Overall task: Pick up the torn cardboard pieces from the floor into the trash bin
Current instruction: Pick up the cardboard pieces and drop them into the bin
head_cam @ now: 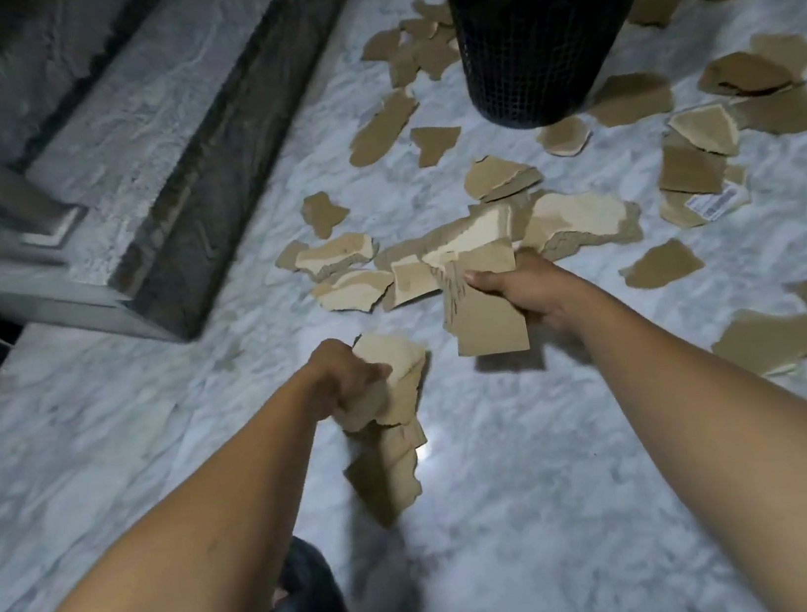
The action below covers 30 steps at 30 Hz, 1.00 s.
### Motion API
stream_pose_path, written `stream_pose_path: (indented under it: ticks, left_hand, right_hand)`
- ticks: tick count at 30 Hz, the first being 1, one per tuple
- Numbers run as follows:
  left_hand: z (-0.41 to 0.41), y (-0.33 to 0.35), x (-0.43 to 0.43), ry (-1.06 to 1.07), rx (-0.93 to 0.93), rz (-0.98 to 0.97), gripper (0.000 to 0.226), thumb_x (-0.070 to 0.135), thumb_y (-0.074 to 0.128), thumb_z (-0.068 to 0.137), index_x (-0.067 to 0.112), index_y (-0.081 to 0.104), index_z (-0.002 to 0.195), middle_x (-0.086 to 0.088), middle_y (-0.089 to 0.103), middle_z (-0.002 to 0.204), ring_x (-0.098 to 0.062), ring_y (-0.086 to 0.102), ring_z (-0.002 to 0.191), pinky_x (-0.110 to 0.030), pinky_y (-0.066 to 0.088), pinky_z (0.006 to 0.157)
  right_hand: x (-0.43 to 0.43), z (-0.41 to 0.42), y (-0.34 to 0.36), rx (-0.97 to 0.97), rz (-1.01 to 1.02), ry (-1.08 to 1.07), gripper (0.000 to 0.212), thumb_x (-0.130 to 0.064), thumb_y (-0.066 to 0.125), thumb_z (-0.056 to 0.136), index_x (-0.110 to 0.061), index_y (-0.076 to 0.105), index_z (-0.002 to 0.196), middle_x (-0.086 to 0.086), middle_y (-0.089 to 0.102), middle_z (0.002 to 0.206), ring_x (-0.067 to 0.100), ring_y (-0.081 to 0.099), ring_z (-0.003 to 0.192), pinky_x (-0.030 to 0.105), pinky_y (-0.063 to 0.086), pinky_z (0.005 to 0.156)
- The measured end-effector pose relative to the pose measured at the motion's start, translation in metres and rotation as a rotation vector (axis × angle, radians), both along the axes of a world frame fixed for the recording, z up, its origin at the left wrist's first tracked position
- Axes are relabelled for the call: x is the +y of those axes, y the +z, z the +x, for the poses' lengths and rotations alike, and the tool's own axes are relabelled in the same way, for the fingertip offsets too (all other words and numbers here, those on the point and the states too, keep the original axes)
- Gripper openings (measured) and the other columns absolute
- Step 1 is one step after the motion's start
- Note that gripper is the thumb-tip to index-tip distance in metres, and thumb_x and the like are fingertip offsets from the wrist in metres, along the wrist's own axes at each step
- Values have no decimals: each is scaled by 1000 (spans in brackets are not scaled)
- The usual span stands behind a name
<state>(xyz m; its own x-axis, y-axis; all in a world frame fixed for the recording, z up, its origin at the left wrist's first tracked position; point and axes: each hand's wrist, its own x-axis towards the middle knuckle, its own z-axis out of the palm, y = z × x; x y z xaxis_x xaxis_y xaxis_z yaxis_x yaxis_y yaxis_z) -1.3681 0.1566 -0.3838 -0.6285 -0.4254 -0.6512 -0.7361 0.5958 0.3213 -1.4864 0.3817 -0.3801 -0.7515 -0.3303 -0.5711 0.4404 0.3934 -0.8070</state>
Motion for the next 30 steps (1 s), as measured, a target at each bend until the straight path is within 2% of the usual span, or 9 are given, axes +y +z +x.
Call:
stream_pose_path:
  ticks: [3,6,11,15,17,20,22,25,30]
  left_hand:
    - [5,-17,2,-13,-1,-196,55,58,71,75,8,61,95,-8,60,93,-26,61,92,-30,48,69]
    - [0,-16,11,-82,38,-205,32,37,67,74,15,55,93,-7,59,105,-23,53,89,-29,45,69]
    - [-25,-14,10,166,196,98,27,17,74,68,6,61,89,-5,59,87,-15,52,70,-25,41,53]
    - [-43,3,-3,340,256,414,37,11,75,82,5,54,112,-9,57,95,-25,56,80,-24,45,57]
    - [-50,11,-17,434,300,481,44,16,80,79,3,54,112,-11,60,97,-27,60,83,-31,47,63]
    - [-60,16,-43,630,398,540,44,19,81,72,9,57,107,-9,66,95,-24,60,81,-42,47,69]
    - [-63,23,-54,744,454,557,29,10,75,78,11,59,102,-7,68,95,-25,63,86,-49,50,76]
    - [-62,33,-66,860,527,575,14,3,67,88,10,56,92,-4,63,87,-24,62,79,-48,52,80]
    - [-59,22,-95,943,543,470,27,8,71,85,7,58,109,-9,66,104,-28,64,98,-49,56,82]
  right_hand:
    - [-14,4,-7,1,-13,27,44,-38,79,81,-14,62,114,6,71,113,27,68,102,47,54,96]
    - [-12,10,-9,29,10,111,30,-31,76,85,-17,63,110,4,71,111,26,67,103,45,54,94]
    - [1,34,6,11,131,429,27,-33,81,80,-20,68,100,0,73,102,21,70,95,36,57,86]
    - [-17,69,13,42,295,763,41,-40,87,70,-19,71,101,-1,74,99,21,70,93,41,56,92]
    - [-40,88,5,135,348,896,49,-47,85,67,-20,67,104,-1,69,106,23,66,97,45,54,94]
    - [-75,119,-7,422,481,1116,63,-51,76,76,-16,56,125,3,42,136,28,45,121,46,46,99]
    - [-90,135,-13,595,565,1211,59,-47,73,80,-14,55,126,4,33,143,31,35,127,47,42,98]
    - [-99,138,-21,647,657,1212,59,-47,73,80,-14,52,124,7,40,133,32,36,123,48,39,96]
    - [-101,126,-16,444,628,1095,52,-40,71,83,-20,41,120,5,58,116,30,48,108,44,33,94]
